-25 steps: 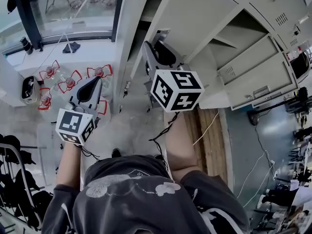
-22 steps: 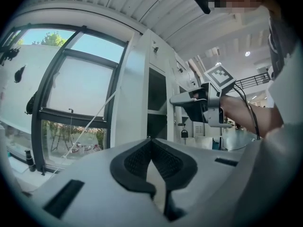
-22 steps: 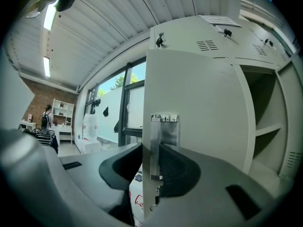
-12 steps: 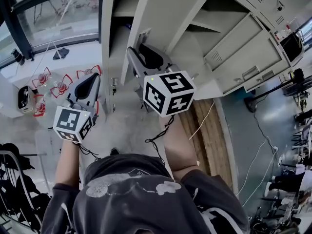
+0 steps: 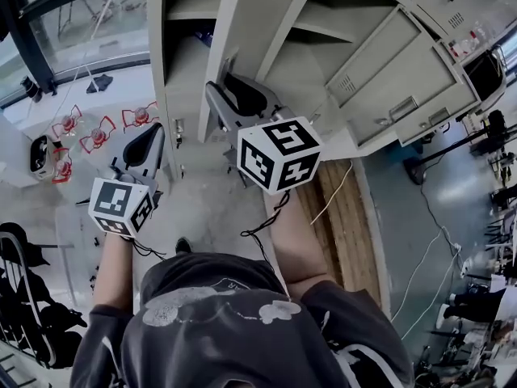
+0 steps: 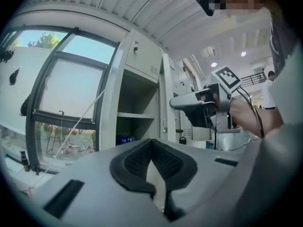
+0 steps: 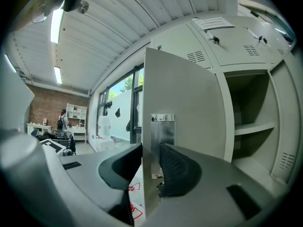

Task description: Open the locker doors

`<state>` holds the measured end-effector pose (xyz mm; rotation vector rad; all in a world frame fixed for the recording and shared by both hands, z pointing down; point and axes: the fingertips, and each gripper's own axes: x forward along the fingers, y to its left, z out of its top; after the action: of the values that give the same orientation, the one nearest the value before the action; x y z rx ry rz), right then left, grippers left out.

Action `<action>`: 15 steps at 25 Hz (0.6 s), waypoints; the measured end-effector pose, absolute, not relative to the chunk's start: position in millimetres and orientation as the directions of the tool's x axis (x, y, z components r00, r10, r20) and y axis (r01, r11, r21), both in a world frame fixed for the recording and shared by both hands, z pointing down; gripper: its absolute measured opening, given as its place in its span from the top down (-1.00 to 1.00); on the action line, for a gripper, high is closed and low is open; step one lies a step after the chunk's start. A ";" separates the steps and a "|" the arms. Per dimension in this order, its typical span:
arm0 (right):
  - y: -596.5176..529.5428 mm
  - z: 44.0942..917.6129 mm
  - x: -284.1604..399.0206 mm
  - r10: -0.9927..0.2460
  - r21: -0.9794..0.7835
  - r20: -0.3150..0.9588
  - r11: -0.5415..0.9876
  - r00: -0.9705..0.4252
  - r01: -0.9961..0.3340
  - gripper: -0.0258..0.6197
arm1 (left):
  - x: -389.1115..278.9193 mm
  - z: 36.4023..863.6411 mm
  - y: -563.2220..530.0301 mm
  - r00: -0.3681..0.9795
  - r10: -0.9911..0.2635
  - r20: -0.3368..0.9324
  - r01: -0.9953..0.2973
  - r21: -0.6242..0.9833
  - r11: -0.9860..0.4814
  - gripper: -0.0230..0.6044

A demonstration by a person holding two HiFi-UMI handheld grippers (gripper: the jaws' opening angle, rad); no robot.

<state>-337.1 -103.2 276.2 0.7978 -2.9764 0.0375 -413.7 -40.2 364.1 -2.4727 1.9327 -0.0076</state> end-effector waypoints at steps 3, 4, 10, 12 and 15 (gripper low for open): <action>-99.4 276.0 -323.4 -0.477 -0.010 0.057 0.878 -0.877 -0.478 0.50 | -400.8 362.9 -38.0 0.239 -0.971 0.004 -0.971 -0.006 -0.239 0.90; -98.3 276.0 -318.8 -0.470 -0.009 0.054 0.882 -0.881 -0.471 0.50 | -396.5 362.5 -38.1 0.239 -0.971 0.005 -0.971 -0.006 -0.239 0.90; -94.5 276.0 -293.0 -0.424 0.002 0.019 0.906 -0.906 -0.424 0.49 | -371.1 359.9 -42.3 0.236 -0.972 0.005 -0.972 -0.007 -0.236 0.90; -94.4 275.8 -284.2 -0.417 0.005 0.012 0.909 -0.909 -0.417 0.49 | -362.3 359.8 -43.5 0.234 -0.972 0.006 -0.972 -0.007 -0.234 0.90; -93.8 275.7 -271.6 -0.418 0.016 0.005 0.908 -0.909 -0.418 0.49 | -350.6 361.2 -43.8 0.235 -0.972 0.011 -0.972 -0.004 -0.235 0.90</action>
<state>-271.6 -93.8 275.7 0.6699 -3.0608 -0.0225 -350.6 -43.8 361.2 -2.4711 1.9449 -0.0173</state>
